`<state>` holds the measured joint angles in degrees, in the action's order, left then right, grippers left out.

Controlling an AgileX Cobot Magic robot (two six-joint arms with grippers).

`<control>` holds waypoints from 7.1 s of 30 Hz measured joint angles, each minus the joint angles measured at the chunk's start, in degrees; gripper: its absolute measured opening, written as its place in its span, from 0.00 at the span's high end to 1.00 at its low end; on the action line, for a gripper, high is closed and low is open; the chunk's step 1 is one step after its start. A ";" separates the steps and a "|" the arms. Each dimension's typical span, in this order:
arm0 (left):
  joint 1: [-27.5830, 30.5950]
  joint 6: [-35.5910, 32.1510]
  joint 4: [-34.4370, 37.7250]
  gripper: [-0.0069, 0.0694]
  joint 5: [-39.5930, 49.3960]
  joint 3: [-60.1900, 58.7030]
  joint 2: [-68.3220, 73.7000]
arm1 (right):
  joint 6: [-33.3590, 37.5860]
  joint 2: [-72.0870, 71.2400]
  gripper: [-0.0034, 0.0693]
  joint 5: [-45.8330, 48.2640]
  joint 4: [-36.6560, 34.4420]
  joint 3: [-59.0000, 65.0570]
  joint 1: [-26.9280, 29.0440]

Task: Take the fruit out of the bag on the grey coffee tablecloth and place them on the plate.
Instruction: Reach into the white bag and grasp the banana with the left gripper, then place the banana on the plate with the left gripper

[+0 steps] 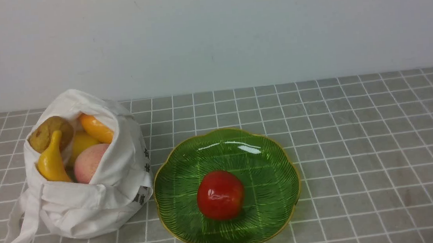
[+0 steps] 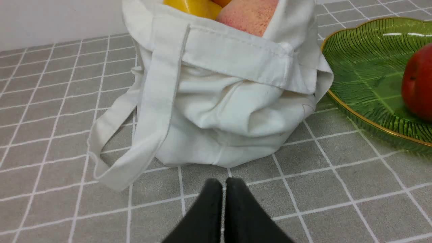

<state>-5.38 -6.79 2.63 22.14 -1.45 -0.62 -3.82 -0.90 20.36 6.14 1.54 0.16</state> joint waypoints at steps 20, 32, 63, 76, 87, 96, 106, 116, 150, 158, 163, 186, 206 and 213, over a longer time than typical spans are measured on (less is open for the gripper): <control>0.00 0.00 0.00 0.91 0.00 0.00 0.00 | 0.00 0.00 0.97 0.00 0.00 0.00 0.00; 0.00 2.08 5.32 0.91 -3.00 -0.17 0.00 | 0.00 0.00 0.97 0.00 0.00 0.00 0.00; 0.00 -12.64 28.71 0.92 2.89 39.22 24.94 | 0.00 0.00 0.97 0.00 0.00 0.00 0.00; 0.00 2.46 3.82 0.92 33.52 64.31 67.28 | 0.00 0.00 0.97 0.00 0.00 0.00 0.00; 0.00 5.57 -4.93 0.88 33.53 71.17 82.42 | 0.00 0.00 0.97 0.00 0.00 0.00 0.00; 0.00 7.63 -8.03 0.52 29.51 71.29 86.49 | 0.00 0.00 0.97 0.00 0.00 0.00 0.00; 0.00 7.67 -9.38 0.34 27.11 71.29 91.36 | 0.00 0.00 0.97 0.00 0.00 0.00 0.00; 0.00 7.64 -9.16 0.60 27.11 71.35 90.30 | 0.00 0.00 0.97 0.00 0.00 0.00 0.00; 0.00 3.55 -8.04 0.60 22.70 71.35 77.51 | 0.00 0.00 0.97 0.00 0.00 0.00 0.00; 0.00 2.45 -10.02 0.60 25.62 71.35 77.04 | 0.00 0.00 0.97 0.00 0.00 0.00 0.00; 0.00 2.40 -7.83 0.60 25.64 71.35 74.53 | 0.00 0.00 0.97 0.00 0.00 0.00 0.00; 0.00 -1.53 2.37 0.60 29.06 71.35 66.28 | 0.00 0.00 0.97 0.00 0.00 0.00 0.00; -5.96 -21.45 32.74 0.60 21.17 71.35 79.99 | 0.00 0.00 0.97 0.00 0.00 0.00 0.00; -11.61 -22.38 31.65 0.60 8.26 71.35 89.02 | 0.00 0.00 0.97 0.00 0.00 0.00 0.00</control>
<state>-16.99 -29.16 34.28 30.40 69.91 88.40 -3.82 -0.90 20.36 6.14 1.54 0.16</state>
